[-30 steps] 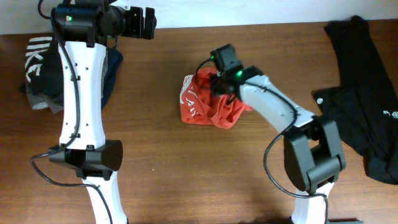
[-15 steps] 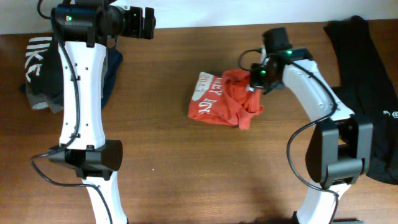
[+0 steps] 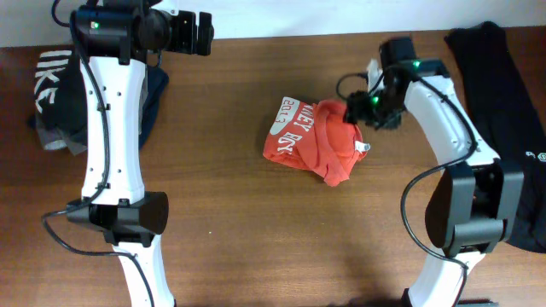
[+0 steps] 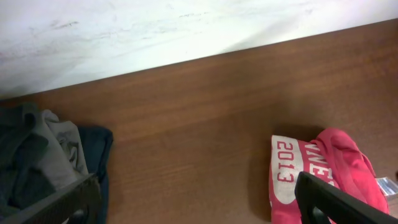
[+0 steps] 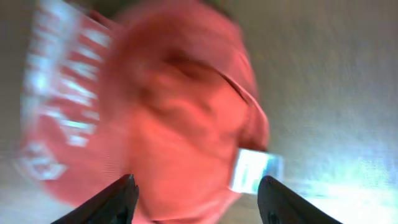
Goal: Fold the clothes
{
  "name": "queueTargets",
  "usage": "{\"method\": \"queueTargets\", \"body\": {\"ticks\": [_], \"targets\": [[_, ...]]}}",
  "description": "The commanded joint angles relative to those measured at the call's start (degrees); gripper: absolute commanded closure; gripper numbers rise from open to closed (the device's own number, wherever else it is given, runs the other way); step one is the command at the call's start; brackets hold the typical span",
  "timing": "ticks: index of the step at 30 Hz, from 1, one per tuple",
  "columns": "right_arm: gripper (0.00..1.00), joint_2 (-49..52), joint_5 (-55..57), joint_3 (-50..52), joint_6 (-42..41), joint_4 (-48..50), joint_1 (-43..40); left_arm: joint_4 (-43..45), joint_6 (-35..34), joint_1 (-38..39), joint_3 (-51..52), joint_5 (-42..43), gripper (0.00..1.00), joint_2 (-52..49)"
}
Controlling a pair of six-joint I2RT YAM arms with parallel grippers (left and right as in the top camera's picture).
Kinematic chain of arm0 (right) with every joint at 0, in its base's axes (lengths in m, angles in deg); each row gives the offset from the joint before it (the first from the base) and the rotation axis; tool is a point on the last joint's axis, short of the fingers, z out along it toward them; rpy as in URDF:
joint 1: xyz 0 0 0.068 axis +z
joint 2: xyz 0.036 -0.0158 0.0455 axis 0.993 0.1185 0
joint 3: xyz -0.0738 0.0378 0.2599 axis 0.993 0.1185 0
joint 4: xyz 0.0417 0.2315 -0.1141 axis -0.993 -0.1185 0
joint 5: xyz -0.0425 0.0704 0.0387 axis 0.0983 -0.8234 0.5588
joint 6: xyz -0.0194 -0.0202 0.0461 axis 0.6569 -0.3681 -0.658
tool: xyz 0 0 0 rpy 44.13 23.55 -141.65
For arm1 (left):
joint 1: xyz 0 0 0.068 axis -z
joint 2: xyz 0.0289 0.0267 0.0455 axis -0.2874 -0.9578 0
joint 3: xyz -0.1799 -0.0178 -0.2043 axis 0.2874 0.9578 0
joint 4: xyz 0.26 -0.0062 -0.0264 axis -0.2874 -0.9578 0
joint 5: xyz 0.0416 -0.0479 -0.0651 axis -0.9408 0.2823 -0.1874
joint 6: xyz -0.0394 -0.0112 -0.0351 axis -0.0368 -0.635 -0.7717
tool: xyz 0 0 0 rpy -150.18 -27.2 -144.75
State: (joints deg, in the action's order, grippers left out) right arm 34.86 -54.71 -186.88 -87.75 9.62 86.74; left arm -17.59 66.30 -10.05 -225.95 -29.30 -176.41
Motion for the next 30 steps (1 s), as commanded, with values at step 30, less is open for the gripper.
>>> {"method": "queueTargets", "body": {"ticks": [30], "targets": [[0.6,8.3,3.0,-1.9,-7.7,5.8,7.3,-1.0,1.6,0.3,-0.2,-0.4,0.01,-0.2]]}}
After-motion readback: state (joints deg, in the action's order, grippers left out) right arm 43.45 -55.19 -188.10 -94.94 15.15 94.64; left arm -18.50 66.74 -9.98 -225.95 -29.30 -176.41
